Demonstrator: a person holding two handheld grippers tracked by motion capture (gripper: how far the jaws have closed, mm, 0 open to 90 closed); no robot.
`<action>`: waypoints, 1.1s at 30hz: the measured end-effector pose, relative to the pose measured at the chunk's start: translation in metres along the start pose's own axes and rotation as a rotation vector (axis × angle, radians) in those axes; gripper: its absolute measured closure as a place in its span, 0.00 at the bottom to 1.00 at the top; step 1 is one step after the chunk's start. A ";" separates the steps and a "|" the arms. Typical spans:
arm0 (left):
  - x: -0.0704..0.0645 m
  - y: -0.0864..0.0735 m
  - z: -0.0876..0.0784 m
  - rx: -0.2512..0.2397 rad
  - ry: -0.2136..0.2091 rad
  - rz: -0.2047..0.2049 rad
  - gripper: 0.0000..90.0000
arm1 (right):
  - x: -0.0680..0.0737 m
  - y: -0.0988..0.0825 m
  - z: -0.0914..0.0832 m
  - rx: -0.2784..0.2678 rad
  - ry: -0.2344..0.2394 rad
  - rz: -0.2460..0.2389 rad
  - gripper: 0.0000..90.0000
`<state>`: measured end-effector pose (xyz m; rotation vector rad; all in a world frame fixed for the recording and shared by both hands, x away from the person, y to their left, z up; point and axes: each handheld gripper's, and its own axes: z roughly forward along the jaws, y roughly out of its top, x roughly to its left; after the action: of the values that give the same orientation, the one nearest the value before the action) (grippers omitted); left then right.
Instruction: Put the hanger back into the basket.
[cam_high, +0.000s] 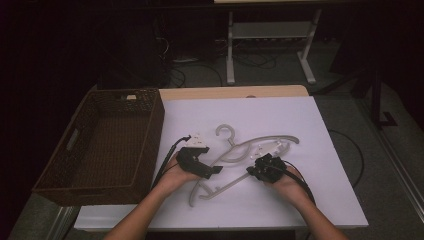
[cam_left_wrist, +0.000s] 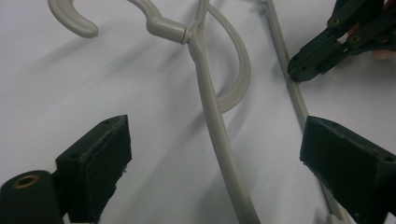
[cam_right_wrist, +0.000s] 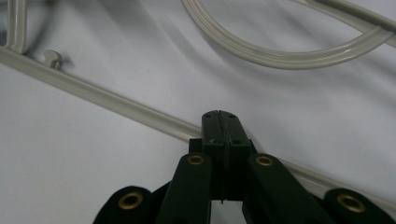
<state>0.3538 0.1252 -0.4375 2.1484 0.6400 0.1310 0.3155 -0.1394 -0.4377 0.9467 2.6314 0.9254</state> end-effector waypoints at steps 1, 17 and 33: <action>0.001 0.000 0.002 0.007 -0.002 0.002 0.14 | 0.000 0.000 0.000 0.000 0.000 0.002 1.00; 0.002 0.004 0.018 0.084 -0.008 0.022 0.61 | -0.001 0.000 0.000 -0.001 0.002 0.000 1.00; 0.001 0.008 0.020 0.098 -0.011 -0.009 0.85 | 0.000 0.000 0.000 -0.001 0.001 0.000 1.00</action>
<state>0.3637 0.1070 -0.4438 2.2383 0.6617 0.0848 0.3157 -0.1393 -0.4375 0.9465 2.6311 0.9272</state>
